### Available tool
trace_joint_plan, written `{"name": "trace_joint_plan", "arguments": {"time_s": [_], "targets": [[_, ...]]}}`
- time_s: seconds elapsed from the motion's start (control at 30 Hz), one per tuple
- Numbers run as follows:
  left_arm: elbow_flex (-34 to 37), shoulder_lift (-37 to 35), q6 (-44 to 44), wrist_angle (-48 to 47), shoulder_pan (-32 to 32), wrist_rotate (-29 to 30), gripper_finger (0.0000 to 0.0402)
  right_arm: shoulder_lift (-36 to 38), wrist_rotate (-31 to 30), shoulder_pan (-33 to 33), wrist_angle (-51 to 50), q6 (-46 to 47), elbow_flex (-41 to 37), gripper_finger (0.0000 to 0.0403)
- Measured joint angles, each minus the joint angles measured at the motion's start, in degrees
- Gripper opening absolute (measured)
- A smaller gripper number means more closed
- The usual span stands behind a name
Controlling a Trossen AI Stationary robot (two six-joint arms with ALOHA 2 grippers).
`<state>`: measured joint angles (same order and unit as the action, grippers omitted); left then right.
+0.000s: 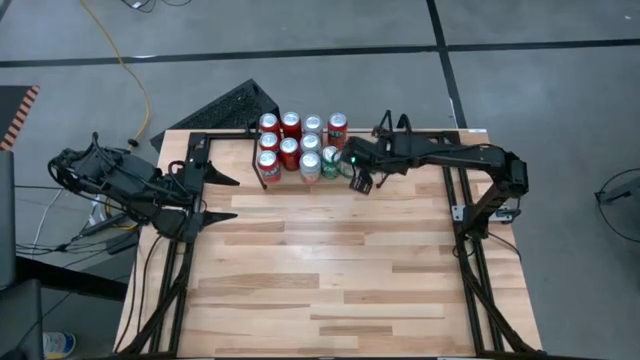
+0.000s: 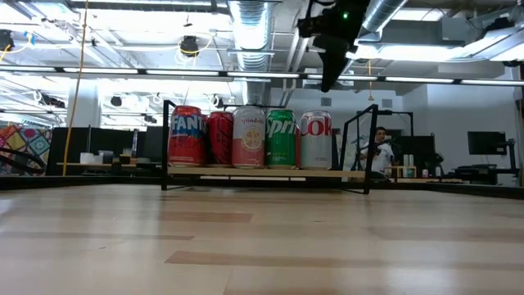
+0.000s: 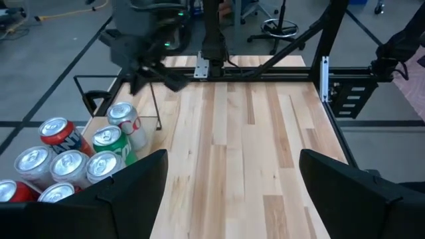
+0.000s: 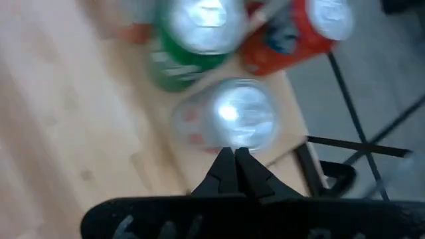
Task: Place canned beverage on shelf
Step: Put the red silver soda can on the shelf
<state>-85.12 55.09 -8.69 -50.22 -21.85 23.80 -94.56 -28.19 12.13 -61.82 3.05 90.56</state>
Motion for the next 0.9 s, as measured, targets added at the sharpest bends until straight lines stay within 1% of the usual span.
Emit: {"name": "trace_joint_plan", "arguments": {"time_s": [0.2, 0.3, 0.6, 0.9], "targets": [[0.0, 0.0, -0.5, 0.0, 0.0, 0.7, 0.0325, -0.3, -0.4, 5.9, 0.0, -0.1, 0.0, 0.0000], [0.0, 0.0, -1.5, -0.3, 0.0, 0.6, 0.0325, -0.5, 0.6, 7.5, -0.8, 0.4, 0.0, 0.0000], [0.0, 0.0, -2.3, -0.9, 0.0, 0.6, 0.0325, -1.9, 3.7, 7.2, -3.0, 1.6, 0.0, 0.0000], [0.0, 0.0, -2.6, -0.9, 0.0, 0.6, 0.0325, -2.3, 4.3, 7.1, -2.4, 1.5, 0.0, 0.0000]]}}
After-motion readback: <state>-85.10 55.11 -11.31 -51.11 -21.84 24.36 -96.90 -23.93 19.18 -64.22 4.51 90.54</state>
